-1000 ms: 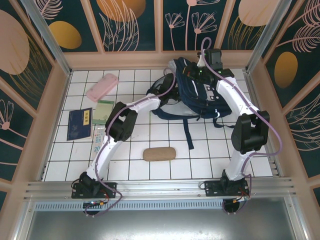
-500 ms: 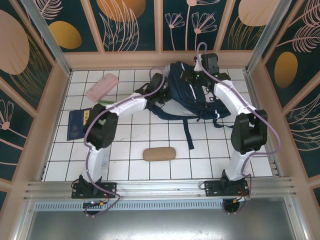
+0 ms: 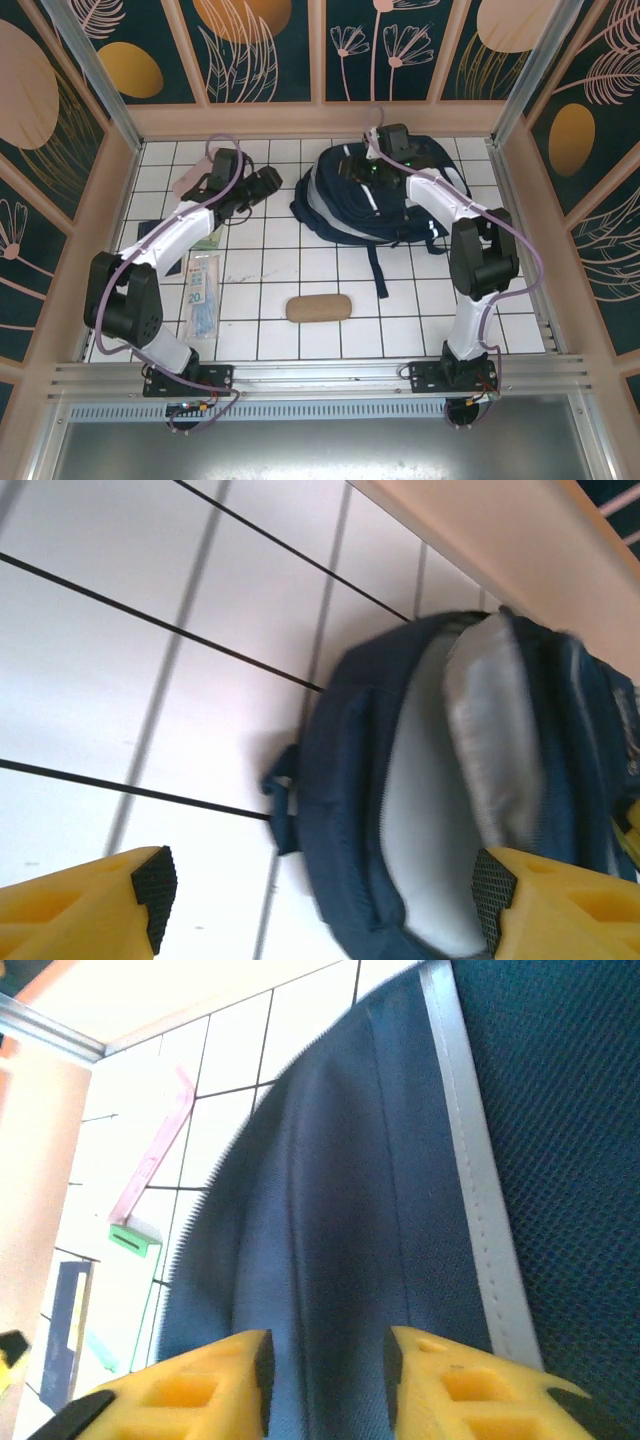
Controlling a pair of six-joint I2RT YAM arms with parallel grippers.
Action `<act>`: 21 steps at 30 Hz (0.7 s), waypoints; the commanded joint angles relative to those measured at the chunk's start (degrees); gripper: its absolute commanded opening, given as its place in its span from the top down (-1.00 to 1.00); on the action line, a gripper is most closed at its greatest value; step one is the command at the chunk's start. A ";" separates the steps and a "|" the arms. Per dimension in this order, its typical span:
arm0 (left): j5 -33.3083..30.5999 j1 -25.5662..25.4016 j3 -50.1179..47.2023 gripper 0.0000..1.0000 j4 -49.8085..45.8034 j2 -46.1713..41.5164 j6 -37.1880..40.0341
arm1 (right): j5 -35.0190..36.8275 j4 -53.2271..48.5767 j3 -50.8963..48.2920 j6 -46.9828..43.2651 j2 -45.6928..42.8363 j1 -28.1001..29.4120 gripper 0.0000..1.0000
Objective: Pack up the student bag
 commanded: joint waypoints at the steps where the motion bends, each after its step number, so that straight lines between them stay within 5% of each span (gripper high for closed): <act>1: -2.38 5.04 -3.02 -0.60 -5.85 -1.09 5.45 | 2.58 3.35 -0.61 -0.15 -0.17 2.72 0.11; 15: -5.92 28.65 -7.79 -0.61 -6.87 3.53 9.03 | 7.67 6.91 -1.13 -0.12 -1.10 13.98 -0.47; 21: -6.33 30.96 -8.79 -0.62 -5.76 8.49 9.04 | 6.88 7.00 -1.38 -0.01 -0.90 15.16 -0.50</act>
